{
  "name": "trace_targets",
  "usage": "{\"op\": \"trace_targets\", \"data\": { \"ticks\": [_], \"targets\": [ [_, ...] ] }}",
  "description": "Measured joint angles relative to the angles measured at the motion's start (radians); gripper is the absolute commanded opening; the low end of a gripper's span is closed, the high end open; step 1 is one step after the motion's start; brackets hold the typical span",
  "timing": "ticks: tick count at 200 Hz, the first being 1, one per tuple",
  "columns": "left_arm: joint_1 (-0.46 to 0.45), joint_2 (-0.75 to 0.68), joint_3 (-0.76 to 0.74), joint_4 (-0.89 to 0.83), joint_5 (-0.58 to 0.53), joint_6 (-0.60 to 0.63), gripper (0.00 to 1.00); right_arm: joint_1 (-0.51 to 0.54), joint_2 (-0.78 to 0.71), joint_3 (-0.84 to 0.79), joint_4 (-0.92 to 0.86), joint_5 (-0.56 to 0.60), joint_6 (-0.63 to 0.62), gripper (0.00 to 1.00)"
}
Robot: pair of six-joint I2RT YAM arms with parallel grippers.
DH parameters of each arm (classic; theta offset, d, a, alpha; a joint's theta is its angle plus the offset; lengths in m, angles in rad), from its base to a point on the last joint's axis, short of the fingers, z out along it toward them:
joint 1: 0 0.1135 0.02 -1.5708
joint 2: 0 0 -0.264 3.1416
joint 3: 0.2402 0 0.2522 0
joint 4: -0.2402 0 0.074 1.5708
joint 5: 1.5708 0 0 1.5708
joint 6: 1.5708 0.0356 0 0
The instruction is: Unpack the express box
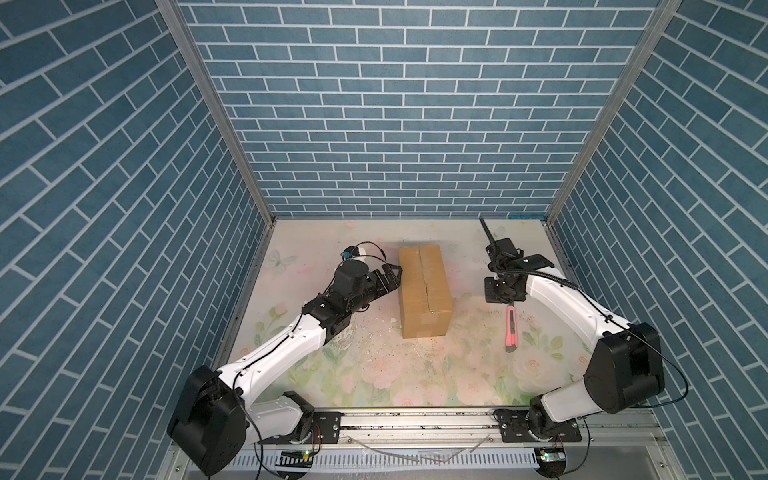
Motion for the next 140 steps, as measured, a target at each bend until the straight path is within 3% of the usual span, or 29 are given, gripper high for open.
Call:
{"op": "trace_targets", "data": {
  "ticks": [92, 140],
  "targets": [
    [0.001, 0.306, 0.245, -0.014, 0.149, 0.109, 1.00, 0.282, -0.021, -0.100, 0.211, -0.128, 0.248, 0.00],
    [0.003, 0.397, 0.323, 0.004, 0.192, 0.122, 1.00, 0.394, -0.048, -0.180, 0.368, -0.180, 0.369, 0.00]
  ]
}}
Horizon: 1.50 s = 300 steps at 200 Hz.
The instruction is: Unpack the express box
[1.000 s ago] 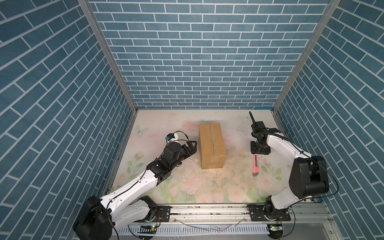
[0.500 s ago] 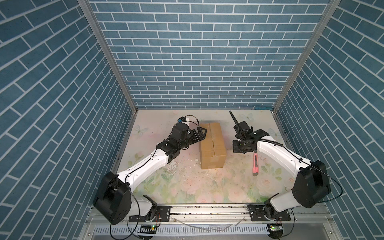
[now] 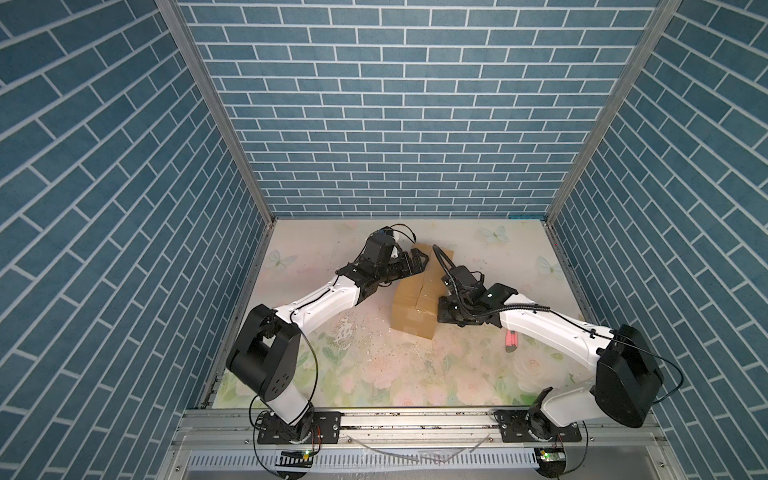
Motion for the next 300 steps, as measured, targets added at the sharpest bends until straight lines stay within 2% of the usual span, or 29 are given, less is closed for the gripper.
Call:
{"op": "trace_targets", "data": {
  "ticks": [37, 62, 89, 116, 155, 197, 232, 265, 300],
  "targets": [
    [0.033, 0.005, 0.041, 0.024, 0.035, 0.008, 1.00, 0.056, -0.035, -0.106, 0.202, -0.067, 0.063, 0.00],
    [0.097, -0.035, 0.041, -0.013, 0.043, 0.023, 1.00, 0.025, -0.139, -0.156, 0.156, -0.063, 0.076, 0.00],
    [0.163, -0.142, 0.041, -0.109, 0.021, 0.062, 1.00, -0.116, -0.293, -0.157, 0.045, -0.050, 0.051, 0.00],
    [0.162, -0.280, -0.006, -0.155, 0.000, 0.073, 1.00, -0.288, -0.361, -0.113, -0.077, -0.031, -0.034, 0.00],
    [0.128, -0.500, -0.182, -0.220, -0.084, 0.036, 1.00, -0.432, -0.209, 0.010, -0.130, -0.021, -0.172, 0.00],
    [0.010, -0.645, -0.335, -0.243, -0.196, -0.053, 1.00, -0.495, 0.034, 0.144, -0.077, -0.026, -0.274, 0.00],
    [-0.047, -0.642, -0.426, -0.198, -0.246, -0.139, 1.00, -0.515, 0.178, 0.234, -0.005, -0.071, -0.320, 0.00],
    [-0.051, -0.623, -0.476, -0.128, -0.262, -0.204, 1.00, -0.515, 0.294, 0.315, 0.038, -0.139, -0.354, 0.00],
    [-0.052, -0.567, -0.496, -0.045, -0.262, -0.246, 1.00, -0.515, 0.346, 0.328, 0.060, -0.210, -0.376, 0.00]
  ]
}}
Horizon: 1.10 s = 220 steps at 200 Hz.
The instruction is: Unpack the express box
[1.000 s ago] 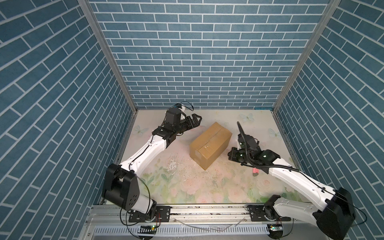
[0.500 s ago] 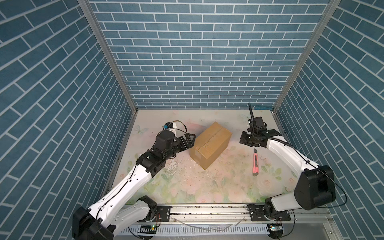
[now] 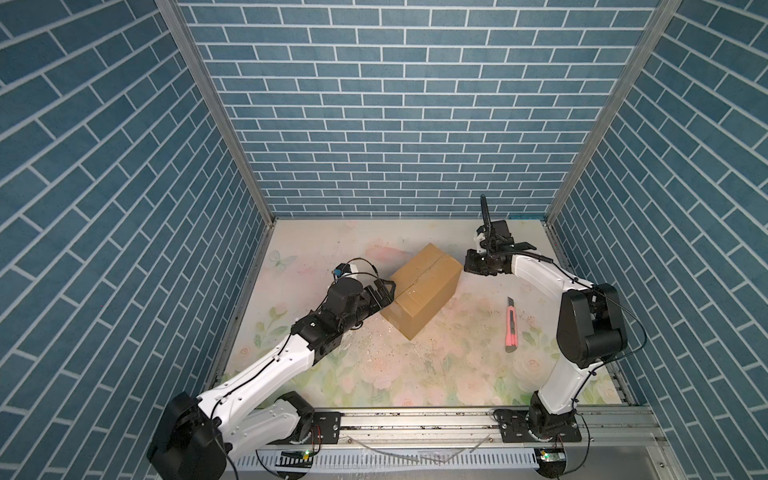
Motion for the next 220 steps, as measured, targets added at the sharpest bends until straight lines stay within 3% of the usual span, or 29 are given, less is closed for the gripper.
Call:
{"op": "trace_targets", "data": {
  "ticks": [63, 146, 184, 220],
  "targets": [
    [-0.002, 0.109, 0.000, 0.125, 0.008, -0.022, 1.00, 0.055, -0.009, -0.019, 0.029, -0.059, -0.014, 0.00],
    [0.032, 0.131, 0.001, 0.145, -0.026, -0.004, 1.00, 0.203, -0.210, -0.250, 0.053, 0.017, 0.024, 0.00],
    [0.120, 0.130, 0.001, 0.144, 0.000, 0.021, 1.00, 0.325, -0.312, -0.325, 0.034, 0.049, 0.080, 0.00],
    [0.249, 0.127, 0.032, 0.105, 0.096, 0.061, 1.00, 0.398, -0.426, -0.364, 0.027, 0.064, 0.114, 0.00]
  ]
}}
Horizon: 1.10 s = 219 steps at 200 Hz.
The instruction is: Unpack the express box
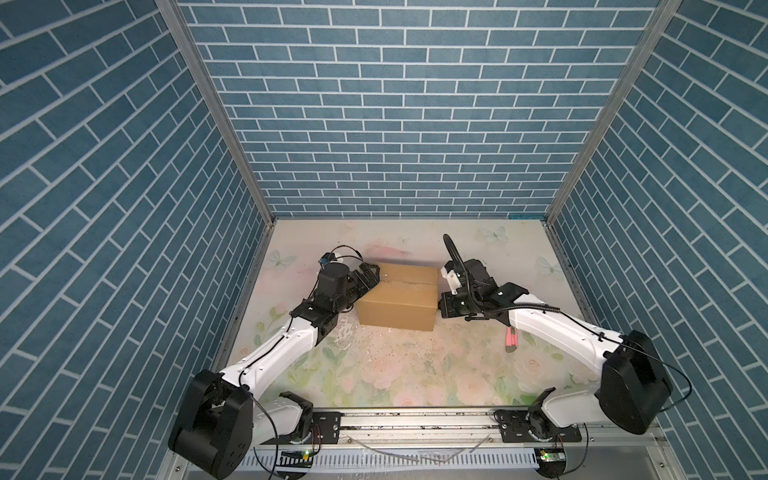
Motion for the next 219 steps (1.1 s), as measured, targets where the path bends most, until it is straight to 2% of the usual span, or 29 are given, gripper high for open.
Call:
{"op": "trace_targets", "data": {
  "ticks": [27, 46, 72, 100, 129, 155, 188, 219],
  "targets": [
    [0.058, -0.026, 0.026, -0.045, 0.043, 0.036, 1.00, -0.048, -0.088, 0.002, -0.044, 0.040, -0.005, 0.00],
    [0.065, -0.047, 0.041, -0.079, 0.062, 0.052, 1.00, -0.121, -0.085, 0.026, -0.078, 0.050, -0.029, 0.00],
    [0.065, -0.119, 0.042, -0.150, 0.073, 0.058, 1.00, -0.210, 0.008, 0.117, -0.104, 0.047, -0.086, 0.00],
    [0.054, -0.247, 0.037, -0.232, 0.052, 0.051, 1.00, -0.242, 0.166, 0.262, -0.098, 0.033, -0.152, 0.00],
    [-0.010, -0.378, 0.027, -0.333, -0.002, 0.034, 1.00, -0.259, 0.325, 0.390, -0.089, 0.003, -0.210, 0.00],
    [-0.104, -0.447, -0.022, -0.382, -0.058, -0.008, 1.00, -0.266, 0.441, 0.472, -0.087, -0.030, -0.251, 0.00],
    [-0.225, -0.443, -0.108, -0.381, -0.123, -0.069, 1.00, -0.266, 0.530, 0.515, -0.080, -0.092, -0.278, 0.00],
    [-0.253, -0.400, -0.156, -0.331, -0.143, -0.105, 1.00, -0.266, 0.541, 0.515, -0.079, -0.154, -0.292, 0.00]
  ]
}}
